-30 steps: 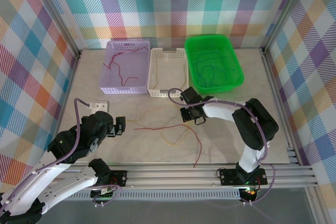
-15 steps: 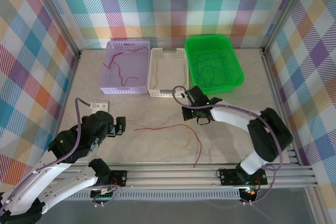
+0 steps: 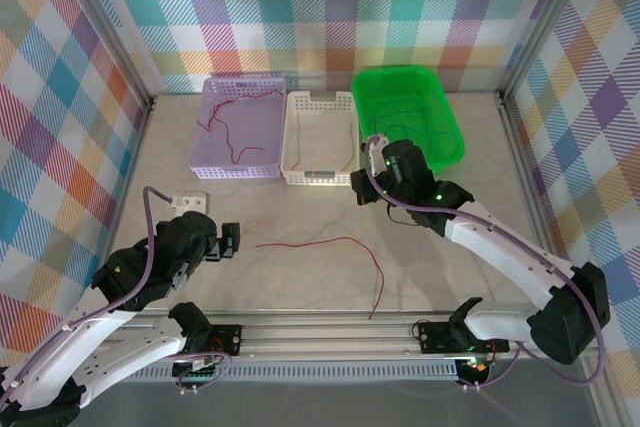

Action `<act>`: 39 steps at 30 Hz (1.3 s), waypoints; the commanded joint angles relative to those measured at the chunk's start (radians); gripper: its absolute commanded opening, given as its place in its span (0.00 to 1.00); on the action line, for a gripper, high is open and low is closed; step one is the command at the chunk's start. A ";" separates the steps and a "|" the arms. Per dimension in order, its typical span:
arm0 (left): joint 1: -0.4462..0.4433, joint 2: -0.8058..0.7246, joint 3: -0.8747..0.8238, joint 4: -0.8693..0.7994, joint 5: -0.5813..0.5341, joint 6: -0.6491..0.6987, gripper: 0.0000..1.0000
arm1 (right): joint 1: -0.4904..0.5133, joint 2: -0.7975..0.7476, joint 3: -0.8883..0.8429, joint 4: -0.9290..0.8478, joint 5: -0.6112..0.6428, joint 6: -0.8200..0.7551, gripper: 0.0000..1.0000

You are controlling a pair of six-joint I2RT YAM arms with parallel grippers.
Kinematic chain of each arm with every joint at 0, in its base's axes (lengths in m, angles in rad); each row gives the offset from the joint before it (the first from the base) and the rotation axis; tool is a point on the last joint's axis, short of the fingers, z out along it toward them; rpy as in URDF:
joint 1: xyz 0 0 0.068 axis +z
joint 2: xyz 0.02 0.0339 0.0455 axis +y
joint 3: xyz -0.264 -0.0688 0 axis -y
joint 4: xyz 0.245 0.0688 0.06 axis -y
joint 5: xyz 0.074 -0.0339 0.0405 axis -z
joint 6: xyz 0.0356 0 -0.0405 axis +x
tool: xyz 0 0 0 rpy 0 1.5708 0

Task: Untangle the cables

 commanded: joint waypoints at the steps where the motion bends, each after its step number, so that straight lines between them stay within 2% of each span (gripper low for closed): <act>1: 0.008 0.001 -0.010 0.016 0.004 0.008 1.00 | 0.006 -0.047 0.066 -0.040 -0.023 -0.004 0.00; 18: 0.007 0.004 -0.010 0.016 0.003 0.008 1.00 | 0.006 -0.037 0.454 -0.207 -0.035 -0.040 0.00; 39: 0.008 0.007 -0.010 0.018 0.008 0.010 1.00 | 0.006 0.200 1.012 -0.397 -0.079 -0.075 0.00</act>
